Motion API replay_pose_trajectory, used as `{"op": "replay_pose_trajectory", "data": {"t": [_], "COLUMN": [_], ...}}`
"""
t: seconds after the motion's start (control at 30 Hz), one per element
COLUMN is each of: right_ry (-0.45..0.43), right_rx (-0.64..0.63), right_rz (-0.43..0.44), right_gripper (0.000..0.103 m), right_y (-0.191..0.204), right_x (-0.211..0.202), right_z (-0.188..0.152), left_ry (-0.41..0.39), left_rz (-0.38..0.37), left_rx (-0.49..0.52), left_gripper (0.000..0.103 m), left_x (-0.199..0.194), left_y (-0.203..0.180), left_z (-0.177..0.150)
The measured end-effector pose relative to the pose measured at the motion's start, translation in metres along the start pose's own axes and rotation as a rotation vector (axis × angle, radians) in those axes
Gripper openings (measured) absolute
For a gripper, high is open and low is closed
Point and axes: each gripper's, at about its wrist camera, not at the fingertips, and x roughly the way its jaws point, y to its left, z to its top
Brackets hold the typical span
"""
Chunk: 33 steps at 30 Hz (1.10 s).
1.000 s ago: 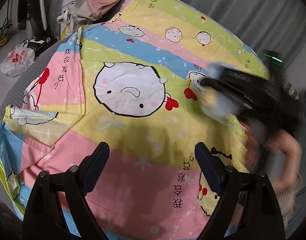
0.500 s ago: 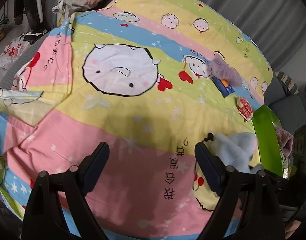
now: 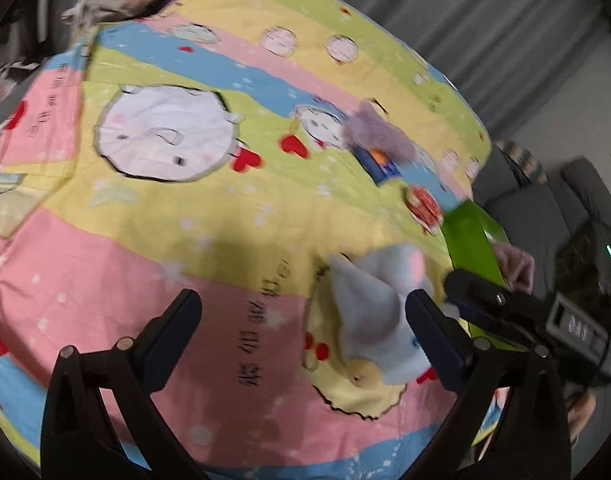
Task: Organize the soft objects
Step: 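Carry the elephant plush into the green box and lower it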
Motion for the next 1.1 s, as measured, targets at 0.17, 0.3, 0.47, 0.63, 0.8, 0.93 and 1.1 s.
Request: {"op": "replay_pose_trajectory", "data": {"t": [0.17, 0.3, 0.47, 0.63, 0.8, 0.93, 1.1], "right_ry": [0.056, 0.073, 0.075, 0.082, 0.024, -0.043, -0.166], "right_rx": [0.056, 0.036, 0.103, 0.144, 0.125, 0.118, 0.111], "right_rz": [0.052, 0.056, 0.110, 0.178, 0.143, 0.115, 0.124], "right_gripper": [0.086, 0.086, 0.080, 0.065, 0.062, 0.061, 0.059], "right_y": [-0.008, -0.007, -0.020, -0.024, -0.017, -0.017, -0.021], "right_x": [0.019, 0.033, 0.040, 0.044, 0.029, 0.006, -0.040], "right_z": [-0.001, -0.006, -0.008, -0.010, -0.009, -0.002, 0.012], "left_ry": [0.091, 0.102, 0.086, 0.044, -0.013, -0.042, -0.096], "left_rz": [-0.098, -0.102, -0.185, -0.191, -0.168, -0.210, -0.239], "left_rx": [-0.012, -0.007, 0.038, 0.168, 0.271, 0.305, 0.388], "left_gripper": [0.101, 0.094, 0.056, 0.044, 0.044, 0.044, 0.046], "left_x": [0.021, 0.031, 0.032, 0.027, 0.019, 0.013, 0.006], "left_y": [-0.013, -0.021, -0.032, -0.057, -0.080, -0.098, -0.142], "left_z": [-0.011, -0.017, -0.016, -0.019, -0.017, -0.009, 0.006]}}
